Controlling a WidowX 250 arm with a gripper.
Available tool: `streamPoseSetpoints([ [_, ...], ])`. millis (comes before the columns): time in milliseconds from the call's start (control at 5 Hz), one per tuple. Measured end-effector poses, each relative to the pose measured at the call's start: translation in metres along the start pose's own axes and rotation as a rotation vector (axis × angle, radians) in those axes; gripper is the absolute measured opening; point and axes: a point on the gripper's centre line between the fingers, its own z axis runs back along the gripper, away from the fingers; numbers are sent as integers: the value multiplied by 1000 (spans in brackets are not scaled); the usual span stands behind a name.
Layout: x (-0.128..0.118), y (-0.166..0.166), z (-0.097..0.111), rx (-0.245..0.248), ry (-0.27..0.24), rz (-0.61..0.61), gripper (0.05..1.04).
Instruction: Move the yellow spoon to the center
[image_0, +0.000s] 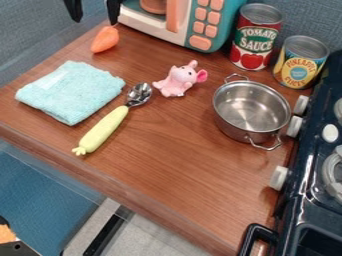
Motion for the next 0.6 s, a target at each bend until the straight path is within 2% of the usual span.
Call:
streamPoseSetpoints([
  [200, -7, 0, -15, 0, 41, 0, 1000],
  [400, -19, -10, -18, -21, 61, -8, 1000],
  [600, -25, -15, 4, -30, 18, -9, 1000],
])
